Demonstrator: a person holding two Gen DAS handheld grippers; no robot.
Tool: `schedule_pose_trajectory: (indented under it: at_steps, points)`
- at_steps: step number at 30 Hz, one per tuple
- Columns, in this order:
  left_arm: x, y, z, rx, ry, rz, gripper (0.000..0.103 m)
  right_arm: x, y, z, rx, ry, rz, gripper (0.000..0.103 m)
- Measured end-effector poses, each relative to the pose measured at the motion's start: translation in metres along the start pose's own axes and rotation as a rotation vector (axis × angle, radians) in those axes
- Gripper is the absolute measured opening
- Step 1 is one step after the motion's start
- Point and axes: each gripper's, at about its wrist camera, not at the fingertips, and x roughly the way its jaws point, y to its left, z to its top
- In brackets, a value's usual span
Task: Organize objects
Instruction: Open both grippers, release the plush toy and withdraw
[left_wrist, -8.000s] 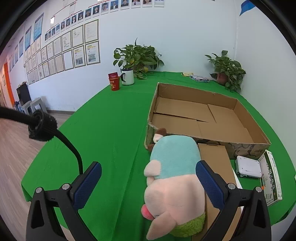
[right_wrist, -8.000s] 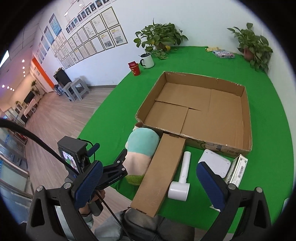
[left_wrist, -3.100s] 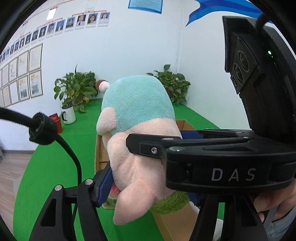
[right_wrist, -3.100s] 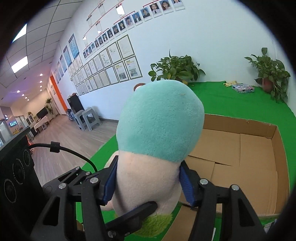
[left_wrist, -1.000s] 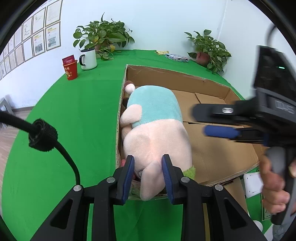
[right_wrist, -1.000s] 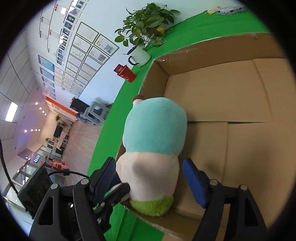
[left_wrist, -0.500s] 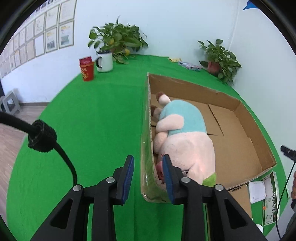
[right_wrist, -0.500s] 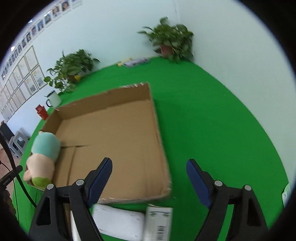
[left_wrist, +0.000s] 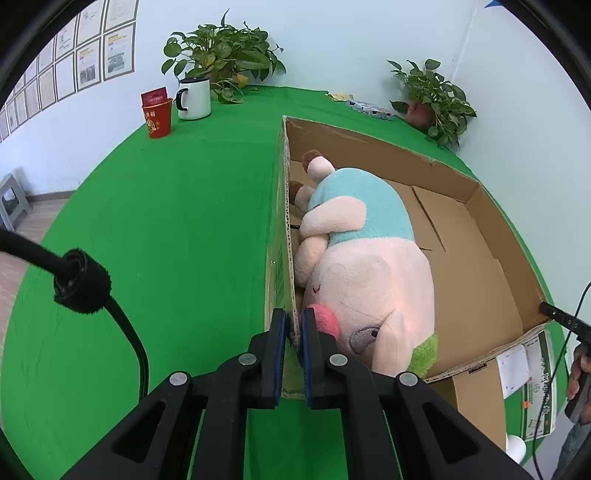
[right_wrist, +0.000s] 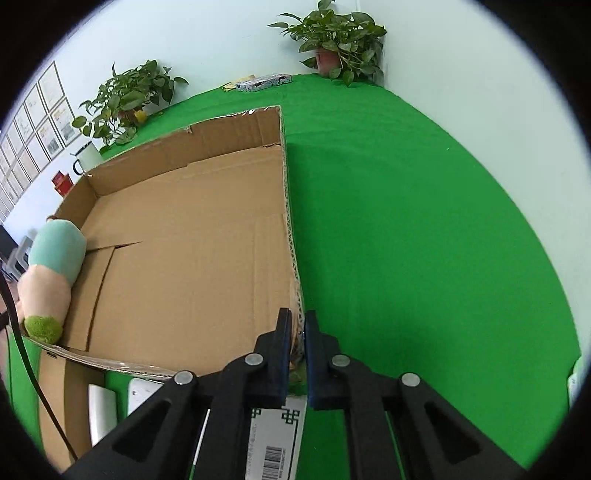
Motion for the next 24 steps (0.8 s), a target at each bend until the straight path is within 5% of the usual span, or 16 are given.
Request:
schedule_pose_trajectory:
  at_steps: [11, 13, 15, 16, 19, 24]
  points:
    - [-0.014, -0.008, -0.006, 0.024, -0.018, 0.047, 0.008, -0.006, 0.007, 0.004, -0.019, -0.016, -0.020, 0.010]
    - [-0.031, -0.012, -0.004, 0.036, -0.068, 0.060, 0.024, -0.025, 0.014, 0.001, -0.044, -0.075, -0.016, 0.025]
    - [-0.056, -0.023, -0.003, 0.045, -0.133, 0.068, 0.050, -0.043, 0.021, 0.000, -0.056, -0.115, 0.043, 0.071]
    - [-0.064, -0.028, -0.002, 0.051, -0.156, 0.057, 0.063, -0.057, 0.029, -0.003, -0.069, -0.145, 0.097, 0.081]
    - [-0.088, -0.063, 0.001, 0.116, -0.235, 0.001, 0.082, -0.085, 0.047, -0.011, -0.090, -0.213, 0.222, 0.085]
    - [-0.054, -0.115, 0.007, 0.234, -0.144, 0.012, 0.083, -0.097, 0.079, -0.026, -0.078, -0.199, 0.420, 0.085]
